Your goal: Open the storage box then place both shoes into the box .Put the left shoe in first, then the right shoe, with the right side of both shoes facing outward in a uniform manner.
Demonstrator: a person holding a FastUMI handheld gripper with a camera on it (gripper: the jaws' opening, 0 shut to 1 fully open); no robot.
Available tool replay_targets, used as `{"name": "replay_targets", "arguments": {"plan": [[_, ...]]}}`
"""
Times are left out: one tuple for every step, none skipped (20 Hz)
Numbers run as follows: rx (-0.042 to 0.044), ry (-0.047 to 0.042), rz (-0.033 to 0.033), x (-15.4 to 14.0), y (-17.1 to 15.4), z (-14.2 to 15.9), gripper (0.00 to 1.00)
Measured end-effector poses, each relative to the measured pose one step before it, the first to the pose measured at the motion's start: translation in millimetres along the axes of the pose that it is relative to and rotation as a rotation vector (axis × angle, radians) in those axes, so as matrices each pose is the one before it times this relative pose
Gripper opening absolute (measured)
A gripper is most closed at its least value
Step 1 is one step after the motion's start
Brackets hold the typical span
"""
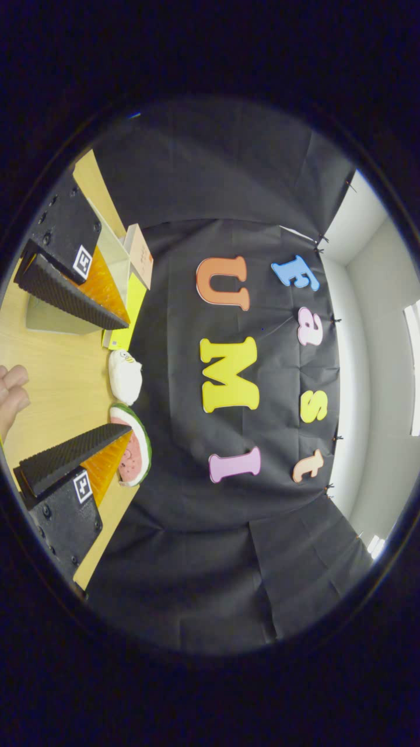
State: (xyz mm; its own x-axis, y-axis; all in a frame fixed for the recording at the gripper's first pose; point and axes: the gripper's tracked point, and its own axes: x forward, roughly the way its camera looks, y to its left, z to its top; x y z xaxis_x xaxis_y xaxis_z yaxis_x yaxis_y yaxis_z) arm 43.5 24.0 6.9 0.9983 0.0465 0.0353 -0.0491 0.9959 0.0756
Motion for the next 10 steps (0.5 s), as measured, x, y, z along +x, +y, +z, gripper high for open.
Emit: {"name": "replay_targets", "arguments": {"plan": [[0.01055, 0.00157, 0.01330, -2.41, -1.96, 2.15, 1.00], [0.01430, 0.00356, -0.00675, -1.89, -7.86, 1.01, 1.00], [0.01361, -0.00675, 0.00210, -2.23, -5.18, 2.36, 1.00], [0.00984, -0.00547, -0.00249, -1.00, -4.18, 1.12, 1.00], [0.00342, -0.00538, -0.01217, -1.78, -6.87, -0.45, 1.00], [0.00555, -0.00549, -0.01138, -2.12, -6.45, -0.67, 1.00], [0.00261, 0.00144, 0.00206, -2.83, -2.81, -1.87, 1.00], [0.00233, 0.00132, 0.00844, -1.68, 0.42, -2.08, 1.00], [-0.00342, 0.00635, 0.00065, -1.55, -2.25, -1.30, 1.00], [-0.00653, 0.00213, -0.00042, -0.82, -4.96, -1.55, 1.00]]}}
